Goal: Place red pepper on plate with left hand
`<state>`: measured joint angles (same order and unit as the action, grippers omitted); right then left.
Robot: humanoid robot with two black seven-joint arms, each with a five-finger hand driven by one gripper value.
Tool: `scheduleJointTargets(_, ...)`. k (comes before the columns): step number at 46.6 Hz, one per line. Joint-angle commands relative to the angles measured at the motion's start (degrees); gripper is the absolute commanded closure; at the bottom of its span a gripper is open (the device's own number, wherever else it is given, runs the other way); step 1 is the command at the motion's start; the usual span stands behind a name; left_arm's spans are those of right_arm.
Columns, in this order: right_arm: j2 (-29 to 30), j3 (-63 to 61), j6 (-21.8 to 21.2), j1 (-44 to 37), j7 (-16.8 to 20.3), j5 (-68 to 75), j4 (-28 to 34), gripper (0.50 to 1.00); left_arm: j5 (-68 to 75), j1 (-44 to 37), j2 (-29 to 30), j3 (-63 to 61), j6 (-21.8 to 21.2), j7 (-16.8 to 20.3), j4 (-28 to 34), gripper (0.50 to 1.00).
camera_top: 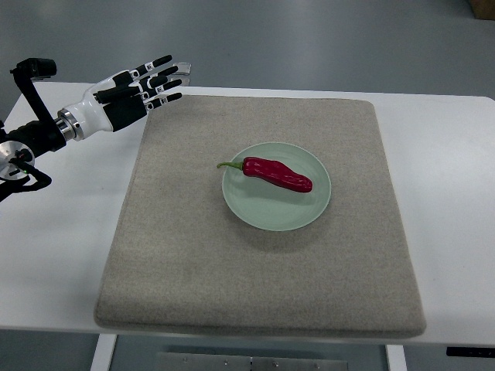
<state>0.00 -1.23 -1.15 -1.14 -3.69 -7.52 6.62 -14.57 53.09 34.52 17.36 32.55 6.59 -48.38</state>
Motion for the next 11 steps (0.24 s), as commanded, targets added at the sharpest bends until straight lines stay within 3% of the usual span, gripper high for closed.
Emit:
scheduleJointTargets(1,0.0,0.0,0.09,0.17,-0.09,-0.04,0.93,0.572,0.07,-0.01,0.19,0.57,0.14,0.0,-0.05,0.504)
scheduleJointTargets(11,0.0,0.09,0.1,0.26,-0.26,-0.04,1.11,0.572,0.95,0.61,0.19,0.48,0.58,-0.17,0.48,0.504)
